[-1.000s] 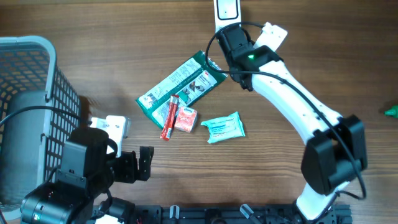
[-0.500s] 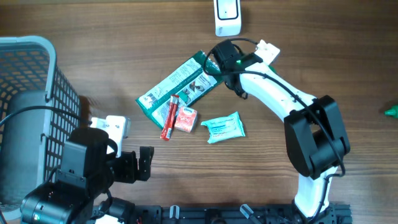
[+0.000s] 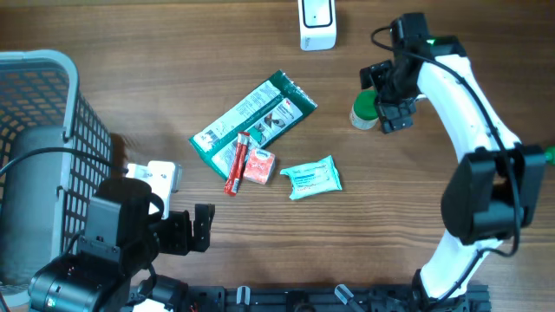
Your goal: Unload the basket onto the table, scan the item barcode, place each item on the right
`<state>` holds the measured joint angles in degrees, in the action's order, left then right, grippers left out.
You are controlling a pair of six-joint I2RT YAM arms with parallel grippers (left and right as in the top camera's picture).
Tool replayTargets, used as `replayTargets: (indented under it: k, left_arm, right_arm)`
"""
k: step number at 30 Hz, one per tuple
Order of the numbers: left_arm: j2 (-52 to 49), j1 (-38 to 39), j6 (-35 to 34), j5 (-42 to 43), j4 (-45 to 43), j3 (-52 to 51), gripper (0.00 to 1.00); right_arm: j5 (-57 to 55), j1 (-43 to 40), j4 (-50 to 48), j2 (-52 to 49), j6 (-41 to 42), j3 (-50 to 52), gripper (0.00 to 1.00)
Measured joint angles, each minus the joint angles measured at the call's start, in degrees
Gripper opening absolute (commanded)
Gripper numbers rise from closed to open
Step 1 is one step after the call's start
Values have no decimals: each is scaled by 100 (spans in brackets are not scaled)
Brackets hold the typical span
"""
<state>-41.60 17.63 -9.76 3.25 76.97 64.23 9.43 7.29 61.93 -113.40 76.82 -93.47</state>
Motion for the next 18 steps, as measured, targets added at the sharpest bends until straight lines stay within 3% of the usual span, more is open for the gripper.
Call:
replayTargets:
  k: [7, 11, 13, 18]
  left_arm:
    - [0, 0, 0, 0, 0, 0, 100]
    - [0, 0, 0, 0, 0, 0, 100]
    - [0, 0, 0, 0, 0, 0, 100]
    - [0, 0, 0, 0, 0, 0, 100]
  right_arm:
    - [146, 0, -442, -708, 13, 0, 99]
    - [59, 0, -459, -739, -105, 0, 77]
    - [42, 0, -476, -739, -632, 0, 61]
    - [175, 4, -136, -734, -3228, -11, 71]
